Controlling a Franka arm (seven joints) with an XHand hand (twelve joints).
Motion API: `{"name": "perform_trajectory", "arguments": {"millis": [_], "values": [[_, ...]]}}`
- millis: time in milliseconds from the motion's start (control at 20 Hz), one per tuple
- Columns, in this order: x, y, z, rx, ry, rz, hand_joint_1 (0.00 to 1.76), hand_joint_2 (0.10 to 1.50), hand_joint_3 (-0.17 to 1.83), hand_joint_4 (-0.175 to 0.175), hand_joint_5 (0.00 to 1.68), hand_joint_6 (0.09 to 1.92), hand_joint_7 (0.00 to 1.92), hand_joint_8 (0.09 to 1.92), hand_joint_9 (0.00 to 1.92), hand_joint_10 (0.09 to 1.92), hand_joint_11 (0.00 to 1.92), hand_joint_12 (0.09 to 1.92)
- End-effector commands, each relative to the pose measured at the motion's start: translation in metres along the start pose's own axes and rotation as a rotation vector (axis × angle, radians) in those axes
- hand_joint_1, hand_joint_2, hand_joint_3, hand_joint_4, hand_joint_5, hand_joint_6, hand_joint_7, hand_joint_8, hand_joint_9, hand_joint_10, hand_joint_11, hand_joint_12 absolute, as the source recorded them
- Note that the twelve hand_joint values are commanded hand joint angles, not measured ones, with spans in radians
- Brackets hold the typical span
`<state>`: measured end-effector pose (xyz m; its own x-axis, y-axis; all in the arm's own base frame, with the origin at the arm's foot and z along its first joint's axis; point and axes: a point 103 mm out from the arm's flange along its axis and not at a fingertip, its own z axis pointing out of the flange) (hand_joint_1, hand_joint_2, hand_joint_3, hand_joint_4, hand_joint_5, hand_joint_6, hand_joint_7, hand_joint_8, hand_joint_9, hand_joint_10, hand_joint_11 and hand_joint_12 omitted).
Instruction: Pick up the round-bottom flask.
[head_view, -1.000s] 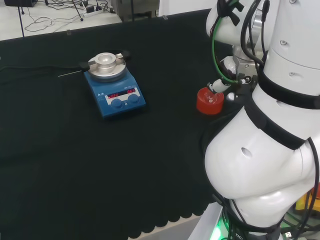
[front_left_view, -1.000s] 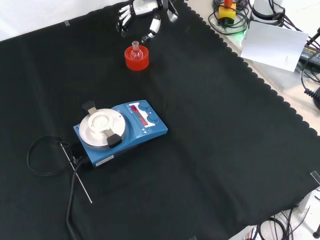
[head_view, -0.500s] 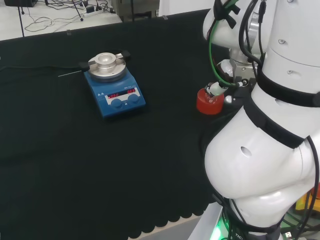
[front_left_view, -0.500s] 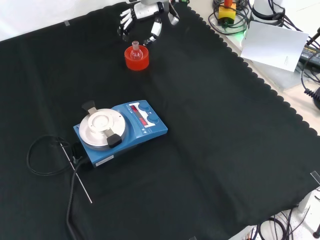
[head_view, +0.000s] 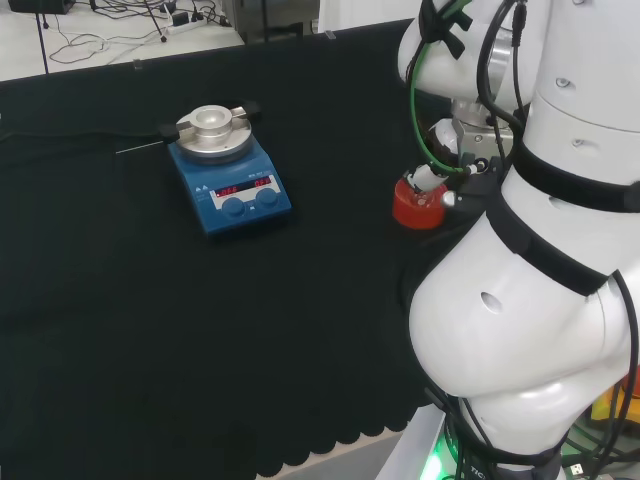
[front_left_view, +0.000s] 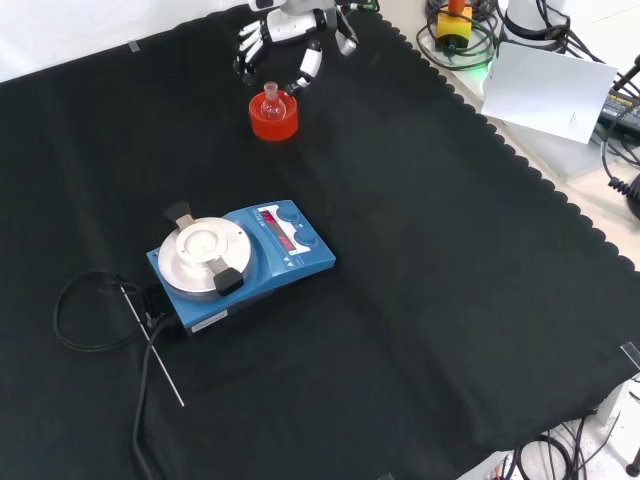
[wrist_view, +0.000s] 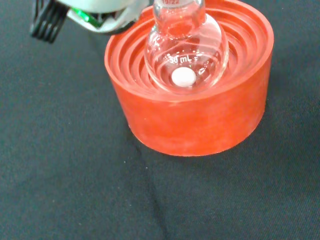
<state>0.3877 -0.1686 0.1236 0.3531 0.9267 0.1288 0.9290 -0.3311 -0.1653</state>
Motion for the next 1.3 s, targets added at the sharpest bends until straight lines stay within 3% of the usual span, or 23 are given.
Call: {"name": "perform_trajectory", "arguments": {"millis": [50,400,500,900,1300], "values": [[0.001,0.006,0.003,-0.015,-0.021,0.002,0.89,0.63,0.65,-0.051,0.60,0.63,0.33,0.70,0.50,0.68,0.15,1.41],[-0.009,0.009,0.008,-0.016,0.002,-0.001,0.90,0.63,0.65,-0.053,0.63,0.65,0.34,0.71,0.50,0.68,0.15,1.41],[0.000,0.007,0.008,-0.022,-0.016,0.009,0.91,0.63,0.65,-0.055,0.66,0.66,0.35,0.71,0.50,0.68,0.15,1.41],[-0.001,0.009,0.010,-0.015,-0.011,0.004,0.93,0.63,0.65,-0.056,0.71,0.68,0.36,0.71,0.51,0.68,0.16,1.41],[-0.027,0.016,0.014,-0.028,-0.018,0.011,0.95,0.64,0.65,-0.063,0.75,0.70,0.37,0.71,0.52,0.68,0.17,1.41]]}}
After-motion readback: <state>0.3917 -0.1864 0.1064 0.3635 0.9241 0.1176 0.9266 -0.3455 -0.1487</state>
